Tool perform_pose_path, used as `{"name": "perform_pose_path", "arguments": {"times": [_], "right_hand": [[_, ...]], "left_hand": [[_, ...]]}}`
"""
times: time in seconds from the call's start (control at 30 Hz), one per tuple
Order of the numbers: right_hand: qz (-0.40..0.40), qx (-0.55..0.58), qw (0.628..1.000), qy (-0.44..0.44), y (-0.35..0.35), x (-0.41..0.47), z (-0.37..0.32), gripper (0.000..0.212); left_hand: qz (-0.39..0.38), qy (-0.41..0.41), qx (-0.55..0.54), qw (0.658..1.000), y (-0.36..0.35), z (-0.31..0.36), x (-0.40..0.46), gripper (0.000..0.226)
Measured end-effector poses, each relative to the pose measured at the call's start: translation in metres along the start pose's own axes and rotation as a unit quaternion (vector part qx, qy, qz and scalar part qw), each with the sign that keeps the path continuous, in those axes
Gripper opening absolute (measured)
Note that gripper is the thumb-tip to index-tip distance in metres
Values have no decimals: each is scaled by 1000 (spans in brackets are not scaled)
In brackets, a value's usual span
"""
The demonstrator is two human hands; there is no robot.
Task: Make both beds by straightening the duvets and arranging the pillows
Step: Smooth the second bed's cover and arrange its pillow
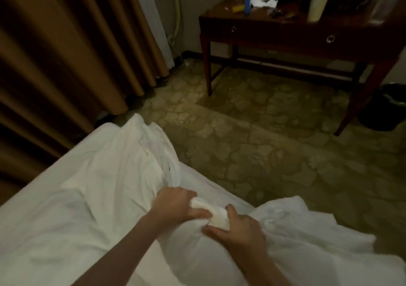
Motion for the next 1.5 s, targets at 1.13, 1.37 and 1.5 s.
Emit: {"name": "perform_pose_path", "arguments": {"times": [1.13,1.37,1.5], "right_hand": [[198,-164,959,118,-49,-428,-239,76],[215,-214,945,124,-125,-506,-288,72],[256,-211,934,137,-146,-539,-298,71]], "left_hand": [[55,46,-37,997,105,-15,-488,72],[42,3,-34,999,71,-43,-587,64],[64,-19,-2,998,63,-48,-612,63]]}}
Point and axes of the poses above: each hand's wrist, its own x-axis towards the middle knuckle, its own y-axis out of the back of the hand, z = x × y, the point moved 7 cm from there along x, towards the middle knuckle, and after that the axes turned 7 degrees about z, right-handed, at the moved point
